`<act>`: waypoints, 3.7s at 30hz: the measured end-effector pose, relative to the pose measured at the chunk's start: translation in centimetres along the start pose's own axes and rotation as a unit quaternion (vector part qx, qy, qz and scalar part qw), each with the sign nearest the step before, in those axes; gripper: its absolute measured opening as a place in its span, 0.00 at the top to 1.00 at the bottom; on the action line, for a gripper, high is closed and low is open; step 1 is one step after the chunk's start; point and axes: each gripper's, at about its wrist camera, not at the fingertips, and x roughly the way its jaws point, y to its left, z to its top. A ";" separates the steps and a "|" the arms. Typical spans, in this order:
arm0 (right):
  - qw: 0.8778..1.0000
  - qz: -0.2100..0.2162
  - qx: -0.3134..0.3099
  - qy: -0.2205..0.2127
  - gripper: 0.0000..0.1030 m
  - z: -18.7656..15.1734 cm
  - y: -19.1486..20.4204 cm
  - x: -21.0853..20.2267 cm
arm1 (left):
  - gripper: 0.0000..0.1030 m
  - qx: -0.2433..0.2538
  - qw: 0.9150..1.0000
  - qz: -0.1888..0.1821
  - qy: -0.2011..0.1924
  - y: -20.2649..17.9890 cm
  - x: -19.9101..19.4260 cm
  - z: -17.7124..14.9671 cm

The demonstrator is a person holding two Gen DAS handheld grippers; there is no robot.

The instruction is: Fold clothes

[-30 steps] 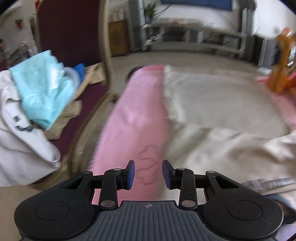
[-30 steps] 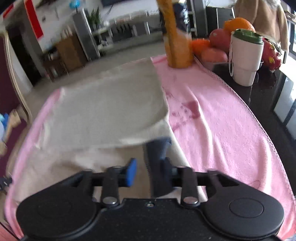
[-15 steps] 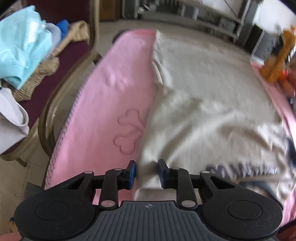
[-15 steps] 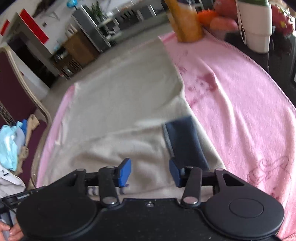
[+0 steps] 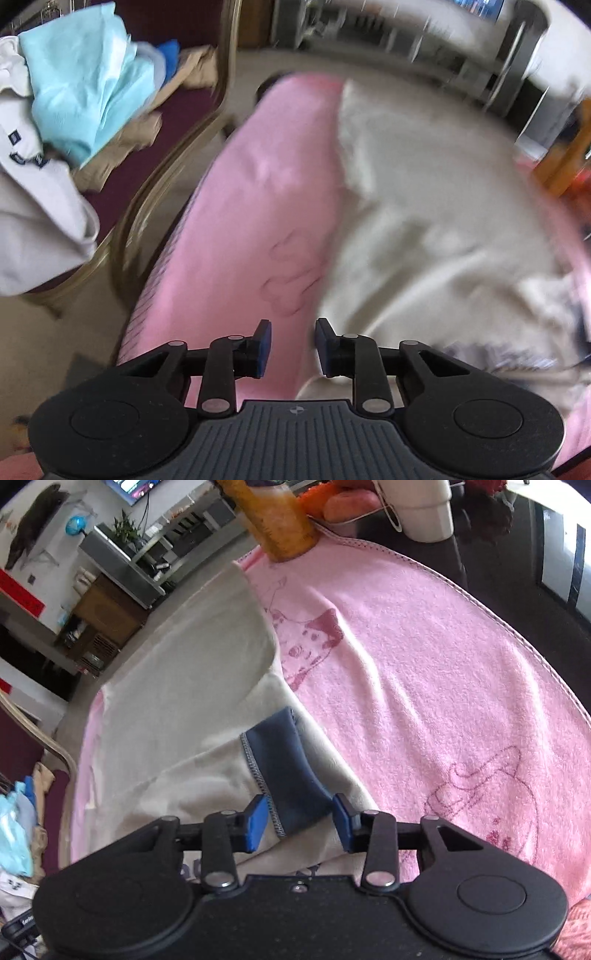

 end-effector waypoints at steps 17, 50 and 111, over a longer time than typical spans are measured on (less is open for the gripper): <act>0.990 -0.029 -0.135 -0.023 0.69 0.1 4.6 -1.3 | 0.72 0.036 0.996 0.069 -0.036 -0.9 -3.0 -1.7; 0.993 0.101 -0.055 -0.001 0.54 1.1 1.3 -3.1 | 0.64 0.053 0.996 0.046 -0.046 -5.3 -4.2 -3.4; 0.989 0.075 0.124 -0.014 0.81 3.3 -0.8 2.1 | 0.80 -0.011 0.995 0.042 -0.085 -2.3 0.9 4.8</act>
